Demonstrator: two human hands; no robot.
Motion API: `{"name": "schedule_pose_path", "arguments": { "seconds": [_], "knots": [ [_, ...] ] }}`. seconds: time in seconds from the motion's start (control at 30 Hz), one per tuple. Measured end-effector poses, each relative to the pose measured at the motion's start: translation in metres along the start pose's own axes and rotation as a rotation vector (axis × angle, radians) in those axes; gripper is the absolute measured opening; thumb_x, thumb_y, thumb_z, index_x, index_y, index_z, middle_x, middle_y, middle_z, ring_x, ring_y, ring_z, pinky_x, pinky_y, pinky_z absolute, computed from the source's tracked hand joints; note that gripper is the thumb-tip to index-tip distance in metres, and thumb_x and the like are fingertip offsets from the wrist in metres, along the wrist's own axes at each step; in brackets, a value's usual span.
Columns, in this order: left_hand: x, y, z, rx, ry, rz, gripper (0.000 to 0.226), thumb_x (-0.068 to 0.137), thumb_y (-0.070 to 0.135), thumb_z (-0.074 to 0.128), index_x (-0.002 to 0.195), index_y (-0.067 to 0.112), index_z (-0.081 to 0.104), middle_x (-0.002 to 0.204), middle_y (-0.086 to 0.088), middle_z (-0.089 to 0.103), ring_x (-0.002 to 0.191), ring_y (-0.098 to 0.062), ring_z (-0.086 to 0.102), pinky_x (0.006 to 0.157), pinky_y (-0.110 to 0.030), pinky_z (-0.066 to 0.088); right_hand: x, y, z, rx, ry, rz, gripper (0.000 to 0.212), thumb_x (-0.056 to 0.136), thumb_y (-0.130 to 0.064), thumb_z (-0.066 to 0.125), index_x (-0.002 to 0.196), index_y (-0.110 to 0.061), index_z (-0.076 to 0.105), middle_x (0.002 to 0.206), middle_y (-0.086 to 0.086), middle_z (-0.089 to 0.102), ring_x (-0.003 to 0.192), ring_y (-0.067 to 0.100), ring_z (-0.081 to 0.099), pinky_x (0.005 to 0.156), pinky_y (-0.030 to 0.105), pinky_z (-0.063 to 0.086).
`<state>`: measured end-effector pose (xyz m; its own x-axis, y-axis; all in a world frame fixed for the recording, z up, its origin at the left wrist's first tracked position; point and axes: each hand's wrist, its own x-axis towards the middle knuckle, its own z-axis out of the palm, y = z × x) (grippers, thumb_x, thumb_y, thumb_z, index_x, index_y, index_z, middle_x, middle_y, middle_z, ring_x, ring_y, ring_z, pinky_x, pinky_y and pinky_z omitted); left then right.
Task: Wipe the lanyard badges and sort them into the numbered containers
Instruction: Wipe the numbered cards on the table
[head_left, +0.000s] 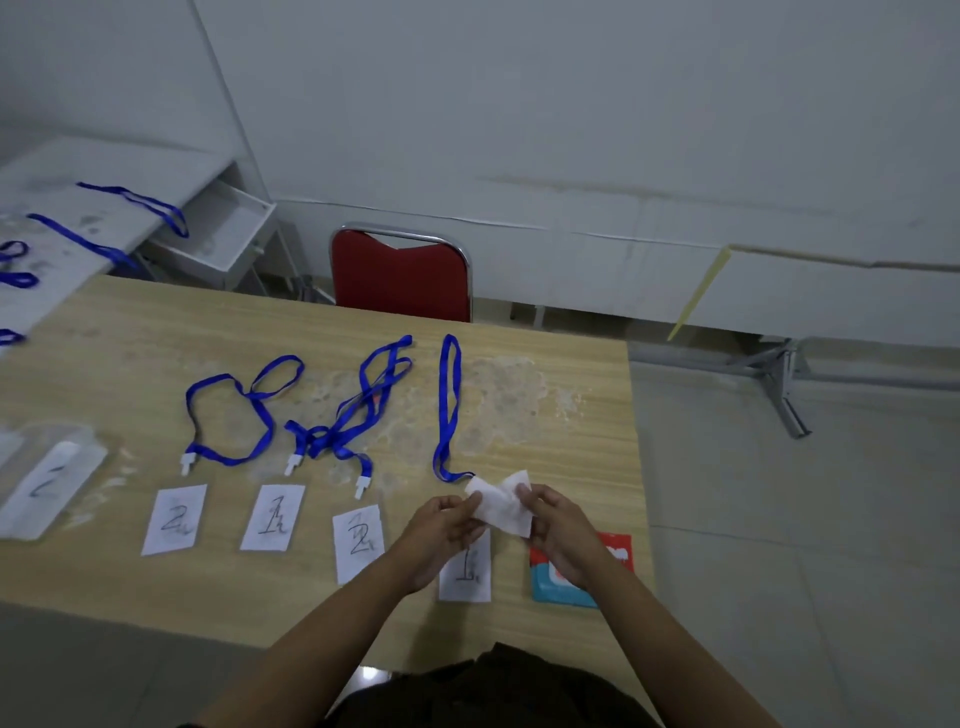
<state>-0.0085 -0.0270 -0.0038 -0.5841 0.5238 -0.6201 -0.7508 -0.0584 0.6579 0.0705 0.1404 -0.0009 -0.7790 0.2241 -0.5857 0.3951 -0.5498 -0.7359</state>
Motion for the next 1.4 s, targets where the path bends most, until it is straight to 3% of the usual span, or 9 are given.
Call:
{"name": "schedule_pose_path", "arguments": {
  "seconds": [0.2,0.3,0.47,0.57,0.77,0.97,1.1,1.3,1.4],
  "knots": [
    [0.005,0.027,-0.008,0.003,-0.155,-0.104,0.052,0.085,0.023,0.065,0.127,-0.006,0.055,0.119,-0.018,0.064,0.096,-0.024,0.065,0.081,-0.031,0.055,-0.002,0.007,0.021,-0.016,0.0,-0.052,0.031,0.081,-0.025,0.071,0.097,0.001,0.065,0.095,0.016,0.07,0.085,0.025,0.067,0.075,0.035,0.056],
    [0.006,0.036,-0.016,0.032,-0.205,-0.184,0.041,0.095,0.012,0.056,0.132,-0.006,0.052,0.13,-0.022,0.057,0.1,-0.024,0.062,0.083,-0.03,0.055,-0.003,0.011,0.029,0.047,0.066,-0.061,0.02,0.086,-0.028,0.066,0.083,-0.009,0.061,0.086,0.01,0.071,0.076,0.018,0.067,0.068,0.03,0.057],
    [0.006,0.045,-0.03,0.235,-0.34,-0.272,0.032,0.093,0.004,0.058,0.126,0.002,0.057,0.125,-0.014,0.063,0.113,-0.022,0.06,0.097,-0.03,0.049,-0.006,0.02,0.043,0.081,0.177,-0.121,0.015,0.094,-0.02,0.059,0.091,-0.008,0.067,0.089,0.008,0.074,0.077,0.016,0.07,0.064,0.029,0.057],
    [0.012,0.05,-0.042,0.437,-0.29,-0.223,0.038,0.091,0.005,0.063,0.128,0.001,0.054,0.119,-0.012,0.064,0.102,-0.017,0.061,0.085,-0.025,0.053,-0.009,0.03,0.053,0.112,0.217,-0.16,0.015,0.095,-0.019,0.059,0.095,-0.007,0.069,0.093,0.009,0.073,0.08,0.017,0.07,0.067,0.031,0.058],
    [0.016,0.054,-0.055,0.608,-0.474,-0.3,0.03,0.092,0.015,0.064,0.117,0.0,0.063,0.087,0.004,0.068,0.069,0.001,0.061,0.06,-0.014,0.046,-0.02,0.052,0.069,0.355,0.425,-0.24,0.022,0.101,-0.018,0.048,0.111,-0.006,0.063,0.111,0.015,0.067,0.103,0.029,0.063,0.099,0.051,0.046],
    [0.011,0.032,-0.062,0.61,-0.513,-0.376,0.028,0.088,0.03,0.068,0.091,0.003,0.065,0.077,0.0,0.065,0.063,-0.005,0.057,0.061,-0.018,0.045,-0.032,0.046,0.068,0.435,0.405,-0.229,0.04,0.102,-0.037,0.04,0.133,-0.013,0.045,0.125,0.012,0.06,0.11,0.03,0.062,0.086,0.047,0.052],
    [0.016,0.024,-0.073,0.703,-0.391,-0.281,0.024,0.086,0.028,0.072,0.07,0.011,0.065,0.06,0.002,0.053,0.056,-0.008,0.045,0.061,-0.021,0.037,-0.029,0.05,0.06,0.424,0.518,-0.183,0.039,0.096,-0.031,0.057,0.128,-0.008,0.053,0.116,0.012,0.06,0.108,0.025,0.06,0.084,0.047,0.053],
    [0.017,0.022,-0.07,0.595,-0.312,-0.12,0.028,0.094,0.023,0.061,0.105,-0.002,0.068,0.092,-0.011,0.066,0.082,-0.018,0.059,0.077,-0.028,0.048,-0.025,0.064,0.053,0.123,0.46,-0.121,0.033,0.091,-0.02,0.063,0.121,-0.007,0.06,0.128,0.018,0.059,0.116,0.032,0.06,0.089,0.049,0.055],
    [0.016,0.025,-0.067,0.612,-0.305,-0.012,0.024,0.098,0.02,0.054,0.104,0.001,0.066,0.093,-0.009,0.064,0.084,-0.016,0.06,0.072,-0.022,0.051,-0.026,0.066,0.055,0.043,0.323,0.007,0.042,0.085,-0.029,0.068,0.121,-0.009,0.059,0.121,0.017,0.063,0.11,0.033,0.063,0.092,0.045,0.053]
  ]
}}
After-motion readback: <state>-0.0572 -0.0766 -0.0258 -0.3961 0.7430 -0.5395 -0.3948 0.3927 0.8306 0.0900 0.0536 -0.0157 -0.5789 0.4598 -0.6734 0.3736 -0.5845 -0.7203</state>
